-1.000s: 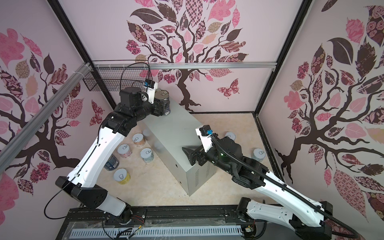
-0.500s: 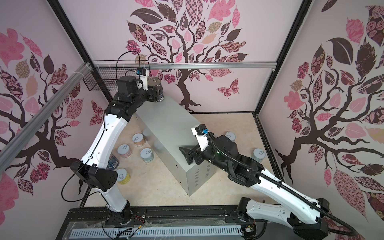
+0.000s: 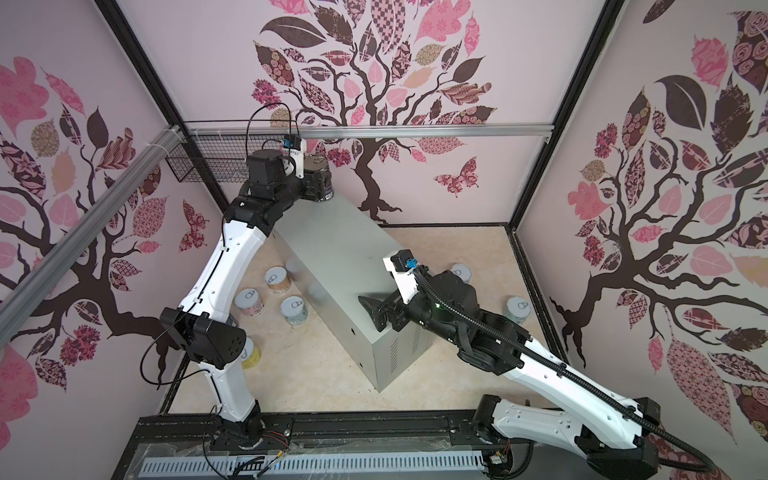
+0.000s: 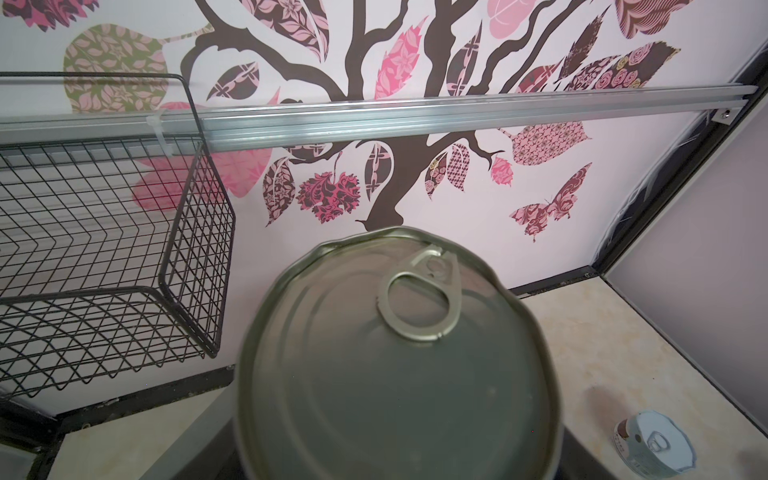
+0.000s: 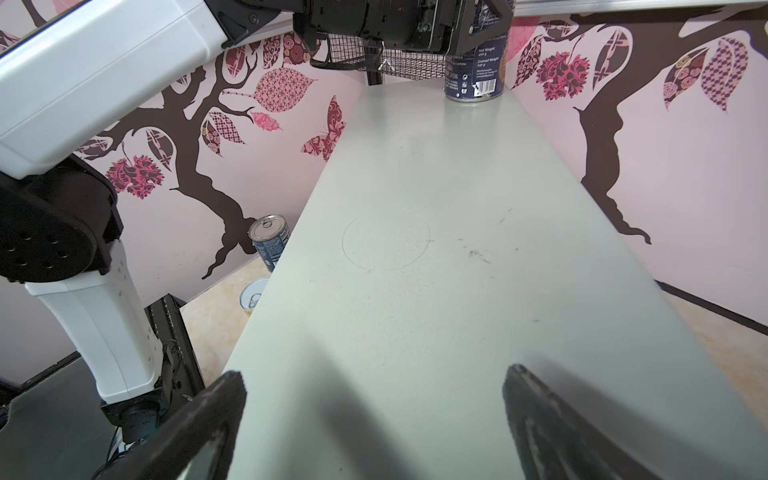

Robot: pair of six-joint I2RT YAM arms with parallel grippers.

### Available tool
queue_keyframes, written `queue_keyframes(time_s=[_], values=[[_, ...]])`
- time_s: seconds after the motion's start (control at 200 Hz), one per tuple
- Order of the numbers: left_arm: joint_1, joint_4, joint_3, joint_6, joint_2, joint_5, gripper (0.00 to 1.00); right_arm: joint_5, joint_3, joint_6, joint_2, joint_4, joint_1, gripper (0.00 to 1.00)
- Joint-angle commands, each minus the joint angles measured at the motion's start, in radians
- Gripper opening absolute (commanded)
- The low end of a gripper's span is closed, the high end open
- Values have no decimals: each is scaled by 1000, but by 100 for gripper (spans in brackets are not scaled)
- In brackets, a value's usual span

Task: Place and organize the canned foods onto the counter
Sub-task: 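Grasp the dark blue can with the left gripper and slide it toward the basket, then release the dark blue can and raise the left gripper while the right gripper withdraws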

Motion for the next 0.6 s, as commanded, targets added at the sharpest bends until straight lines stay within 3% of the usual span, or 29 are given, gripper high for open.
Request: queue_keyframes(time_s=[0.0, 0.38, 0.595], values=[[1, 158, 85, 29, -19, -30, 49, -8, 8, 17, -14, -54, 1, 100], [1, 167, 57, 45, -20, -53, 49, -13, 0, 18, -20, -52, 1, 100], [1, 166, 41, 45, -25, -65, 59, -16, -3, 15, -23, -45, 1, 100]])
